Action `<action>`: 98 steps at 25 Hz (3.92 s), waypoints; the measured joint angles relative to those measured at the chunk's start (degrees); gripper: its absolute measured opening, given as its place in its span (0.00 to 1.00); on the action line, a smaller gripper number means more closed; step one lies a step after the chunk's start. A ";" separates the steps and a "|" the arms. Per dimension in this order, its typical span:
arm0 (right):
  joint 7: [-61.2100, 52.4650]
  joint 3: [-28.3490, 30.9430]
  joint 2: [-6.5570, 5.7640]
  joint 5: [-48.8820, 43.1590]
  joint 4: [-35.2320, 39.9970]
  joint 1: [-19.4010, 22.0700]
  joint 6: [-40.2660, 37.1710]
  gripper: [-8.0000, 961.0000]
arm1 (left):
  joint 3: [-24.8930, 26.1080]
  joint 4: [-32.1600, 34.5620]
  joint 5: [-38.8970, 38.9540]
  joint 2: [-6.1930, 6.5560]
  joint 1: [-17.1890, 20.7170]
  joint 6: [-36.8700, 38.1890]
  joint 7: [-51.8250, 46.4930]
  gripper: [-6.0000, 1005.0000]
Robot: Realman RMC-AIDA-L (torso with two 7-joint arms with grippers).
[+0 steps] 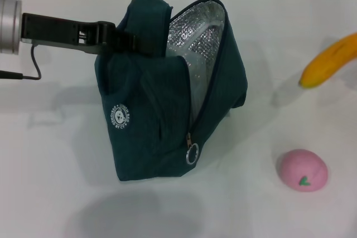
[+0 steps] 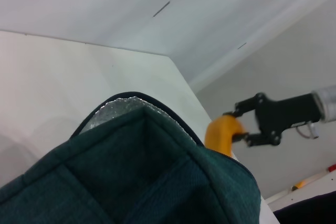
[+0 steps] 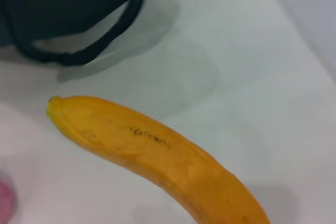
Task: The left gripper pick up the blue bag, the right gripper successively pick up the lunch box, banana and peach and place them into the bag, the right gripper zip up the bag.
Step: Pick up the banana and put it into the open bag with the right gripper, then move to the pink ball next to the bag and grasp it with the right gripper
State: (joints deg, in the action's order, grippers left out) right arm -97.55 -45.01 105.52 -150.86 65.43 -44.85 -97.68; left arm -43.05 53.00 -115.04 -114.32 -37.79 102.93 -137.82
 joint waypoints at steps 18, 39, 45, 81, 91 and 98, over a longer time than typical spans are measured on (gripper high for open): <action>-1.79 8.59 -1.74 2.80 7.06 -4.55 -3.10 0.47 | 0.17 -3.60 3.09 1.19 0.08 -0.02 1.26 0.06; -7.73 -9.38 9.61 7.75 11.85 -8.15 2.54 0.47 | 1.54 -6.57 5.53 0.48 0.26 -0.19 4.83 0.07; -9.83 -18.82 10.08 8.96 10.85 -8.24 6.84 0.47 | 1.57 -6.59 5.76 0.41 0.41 -0.14 5.29 0.07; -10.51 -30.66 10.14 23.92 16.81 -4.34 8.77 0.69 | 1.27 -6.59 5.97 -0.20 1.02 0.27 6.08 0.07; -20.86 -15.45 9.84 27.08 18.28 4.78 -5.95 0.89 | 1.16 -6.59 5.88 -0.20 1.16 0.51 5.82 0.07; -32.99 -15.71 9.50 17.36 14.80 2.50 -13.10 0.89 | 1.13 -6.59 5.61 -0.26 1.15 0.49 5.65 0.07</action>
State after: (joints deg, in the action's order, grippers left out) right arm -130.53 -60.72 115.02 -133.51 80.23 -42.35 -110.78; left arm -41.92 46.41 -109.43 -114.57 -36.64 103.42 -132.17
